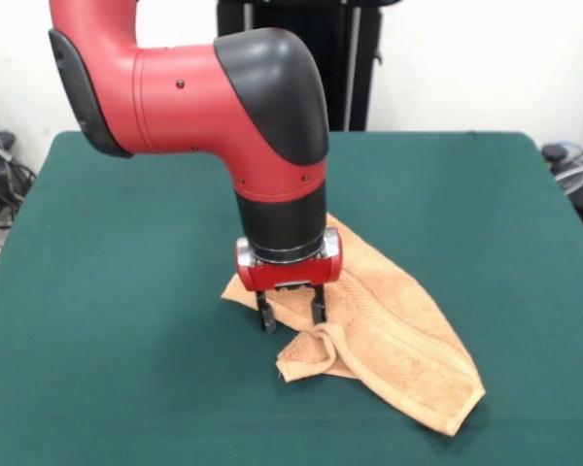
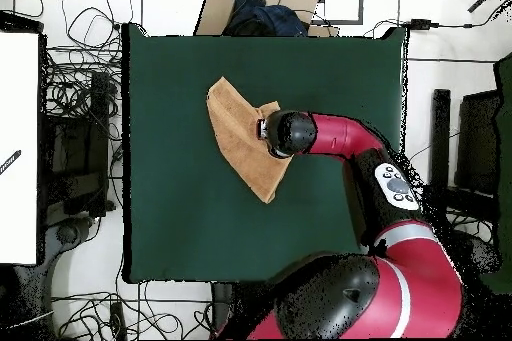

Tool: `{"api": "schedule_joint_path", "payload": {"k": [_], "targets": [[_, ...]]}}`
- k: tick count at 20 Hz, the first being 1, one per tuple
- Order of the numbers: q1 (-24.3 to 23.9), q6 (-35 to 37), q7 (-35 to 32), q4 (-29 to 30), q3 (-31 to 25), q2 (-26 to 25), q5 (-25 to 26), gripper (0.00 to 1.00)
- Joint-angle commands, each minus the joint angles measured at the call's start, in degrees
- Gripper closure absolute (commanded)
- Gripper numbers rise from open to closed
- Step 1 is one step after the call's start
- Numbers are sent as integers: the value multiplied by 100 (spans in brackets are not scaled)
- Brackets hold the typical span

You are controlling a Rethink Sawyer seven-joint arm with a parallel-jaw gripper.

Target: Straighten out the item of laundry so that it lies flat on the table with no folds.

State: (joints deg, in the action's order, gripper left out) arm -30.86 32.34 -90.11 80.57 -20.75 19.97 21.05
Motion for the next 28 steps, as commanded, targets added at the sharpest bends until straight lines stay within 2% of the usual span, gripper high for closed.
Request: {"api": "schedule_joint_path", "payload": {"k": [1, 7, 13, 16, 26, 27, 28], "targets": [[-31, -474, 48, 295, -255, -165, 302, 0], [4, -479, -31, 291, -228, -190, 276, 0], [-47, -504, 191, 3, -319, -566, 330, 0], [50, -632, 100, -80, -171, -668, 443, 0], [45, -526, 170, -145, -208, -710, 412, 0], [33, -584, 139, -116, -202, -708, 418, 100], [31, -575, 147, -118, -205, -706, 419, 100]]}}
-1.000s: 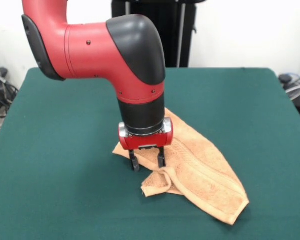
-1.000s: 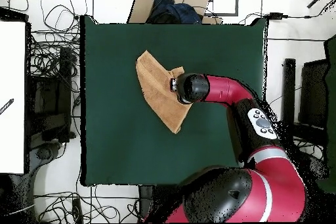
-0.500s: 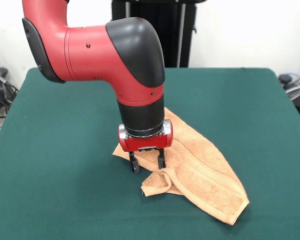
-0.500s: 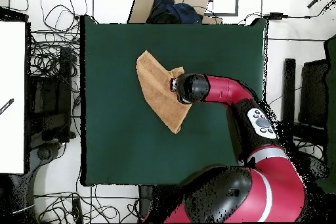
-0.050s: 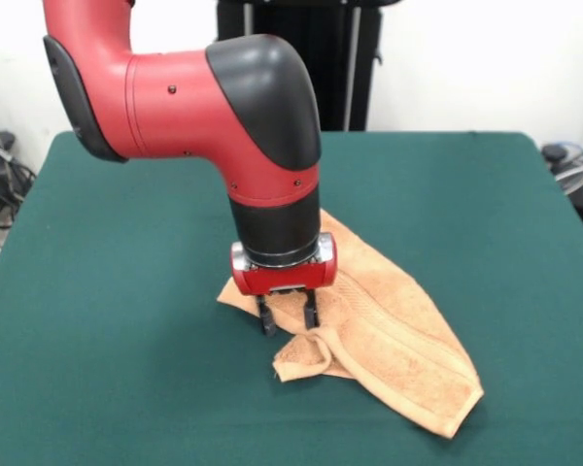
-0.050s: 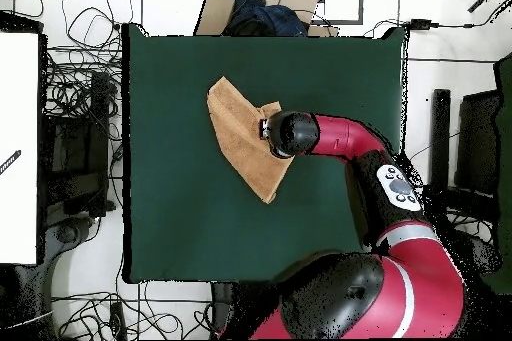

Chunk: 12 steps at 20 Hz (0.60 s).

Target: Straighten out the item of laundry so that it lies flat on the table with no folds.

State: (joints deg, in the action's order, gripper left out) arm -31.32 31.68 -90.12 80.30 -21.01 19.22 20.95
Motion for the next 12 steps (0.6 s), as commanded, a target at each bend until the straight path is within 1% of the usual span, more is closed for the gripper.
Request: {"api": "schedule_joint_path", "payload": {"k": [1, 12], "targets": [[75, -500, 155, -92, -183, -627, 429, 100], [148, -601, 61, -80, -120, -522, 501, 100]]}}
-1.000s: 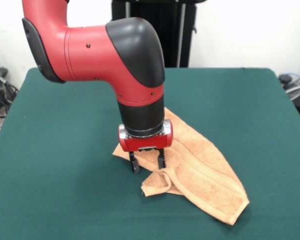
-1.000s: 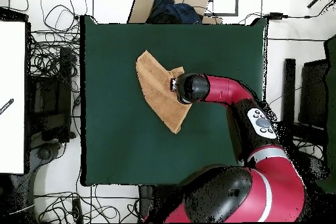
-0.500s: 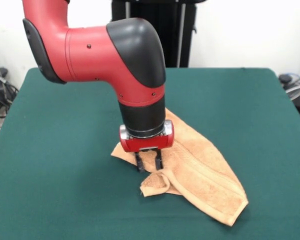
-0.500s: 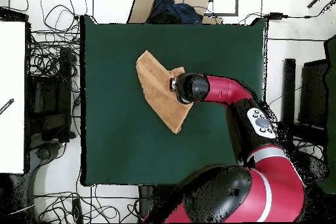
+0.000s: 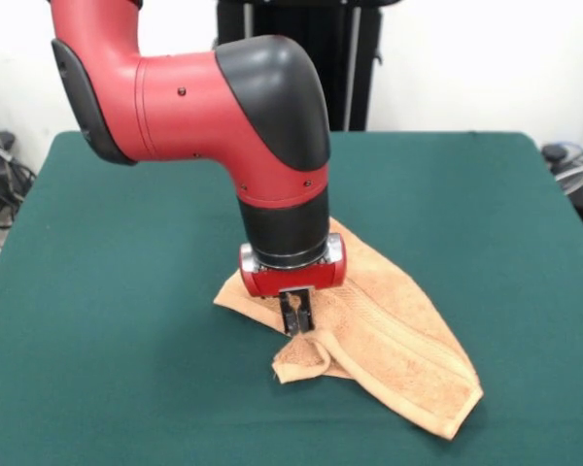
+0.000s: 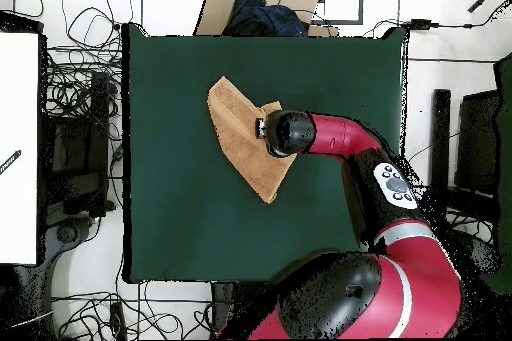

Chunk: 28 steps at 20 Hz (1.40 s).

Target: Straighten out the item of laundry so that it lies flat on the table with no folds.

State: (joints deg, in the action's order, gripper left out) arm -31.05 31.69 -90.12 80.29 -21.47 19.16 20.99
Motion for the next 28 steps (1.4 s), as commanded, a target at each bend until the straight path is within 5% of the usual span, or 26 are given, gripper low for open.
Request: {"api": "schedule_joint_path", "payload": {"k": [1, 9, 23, 24, 28], "targets": [[162, -681, -20, -40, -26, -443, 524, 100], [284, -334, -483, 796, 97, 707, 235, 100], [623, -360, -360, 528, 480, 243, 491, 100], [600, -382, -349, 535, 453, 238, 497, 0], [514, -438, -287, 539, 360, 193, 489, 0]]}}
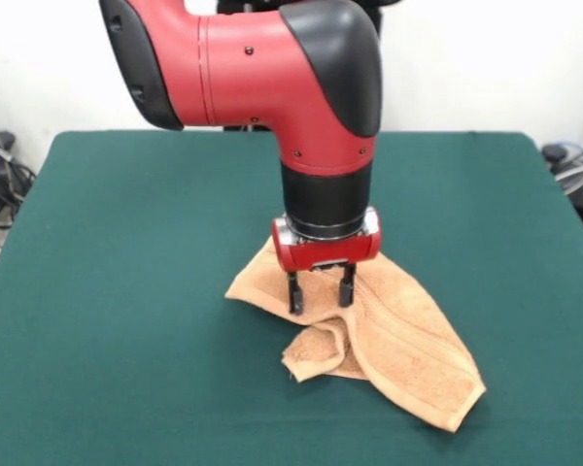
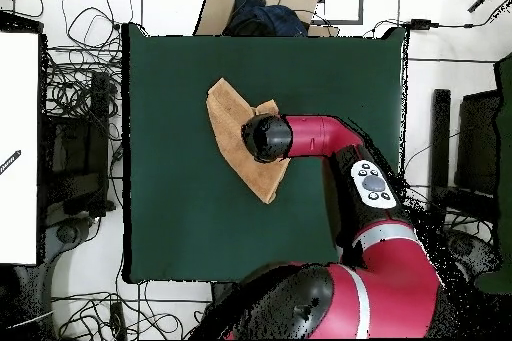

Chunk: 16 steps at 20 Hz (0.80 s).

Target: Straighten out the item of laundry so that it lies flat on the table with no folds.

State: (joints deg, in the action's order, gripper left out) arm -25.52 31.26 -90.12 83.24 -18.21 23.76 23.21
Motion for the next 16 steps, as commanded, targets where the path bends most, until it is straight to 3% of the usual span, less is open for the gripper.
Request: {"api": "schedule_joint_path", "payload": {"k": [1, 16], "targets": [[-51, -397, -266, 243, 24, -273, 270, 0], [-101, -492, -357, 279, -13, -288, 186, 0]]}}
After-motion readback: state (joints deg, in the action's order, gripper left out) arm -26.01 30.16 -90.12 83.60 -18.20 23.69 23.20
